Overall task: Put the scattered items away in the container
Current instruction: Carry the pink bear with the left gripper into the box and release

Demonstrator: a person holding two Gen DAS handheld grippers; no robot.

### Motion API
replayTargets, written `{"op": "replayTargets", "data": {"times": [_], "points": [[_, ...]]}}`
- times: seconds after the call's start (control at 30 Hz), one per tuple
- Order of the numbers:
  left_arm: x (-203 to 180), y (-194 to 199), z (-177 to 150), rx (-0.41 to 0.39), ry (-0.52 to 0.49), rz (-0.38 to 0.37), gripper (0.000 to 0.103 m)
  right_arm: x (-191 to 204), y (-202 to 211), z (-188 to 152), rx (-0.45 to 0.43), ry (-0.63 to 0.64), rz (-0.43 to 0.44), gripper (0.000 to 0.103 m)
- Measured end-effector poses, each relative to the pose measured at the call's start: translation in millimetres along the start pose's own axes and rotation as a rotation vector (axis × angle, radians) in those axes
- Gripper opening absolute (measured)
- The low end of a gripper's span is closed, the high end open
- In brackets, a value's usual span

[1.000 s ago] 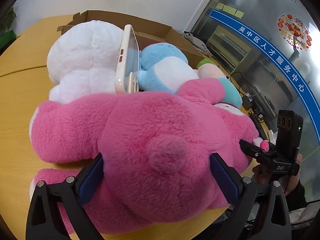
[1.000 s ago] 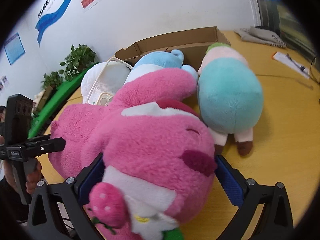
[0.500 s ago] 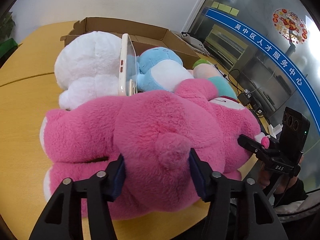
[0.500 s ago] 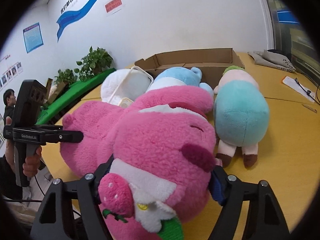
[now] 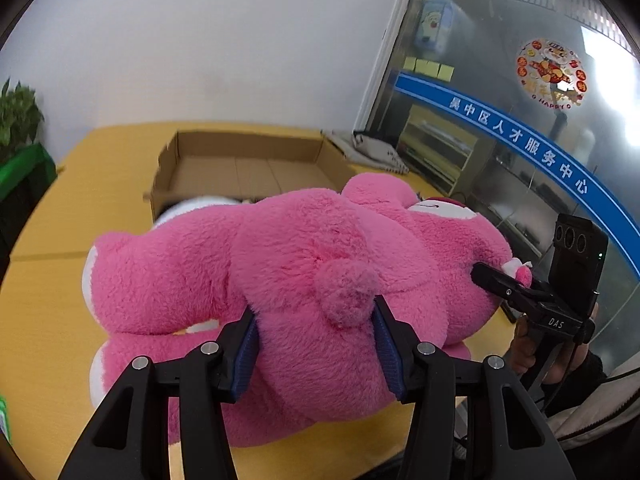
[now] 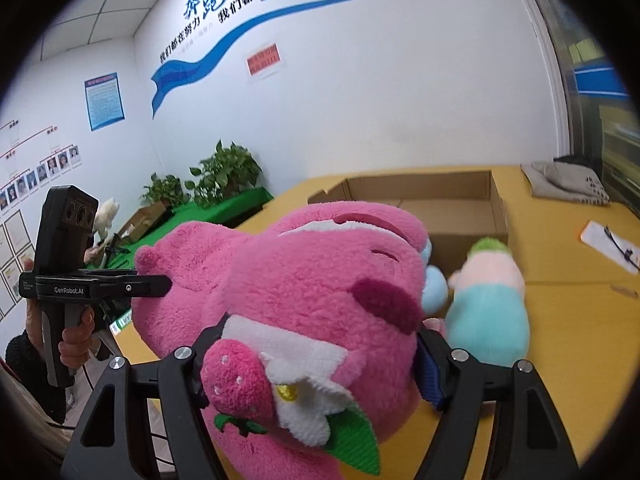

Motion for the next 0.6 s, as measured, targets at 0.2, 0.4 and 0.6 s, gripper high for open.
{"op": "replayTargets", "data": {"times": [0.2,0.4,0.6], "points": [[19,-14,57,-0.065,-0.062,-0.034,0.056,-6,2,48,-0.125,0.018,-0.015,0.074],[35,-58,131,-0.112,-0.111,-0.061,0.056,-27,-17,110,-0.238,0.020,-0.057,0.074],[49,-114,203,-0.130,-0.138,-0.041,0.056,-59,-70,176,-0.280,0.000,-0.084,0.074]]}}
Point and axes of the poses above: each gripper's, at about its wrist camera, not at the fingertips, and y roughly against the way its jaws point, x to its left, z to its top, the point moved 2 cm from there along -y, roughly the way its jaws point, and after that the axes turned 7 degrees about -z, right-handed, at the moved point
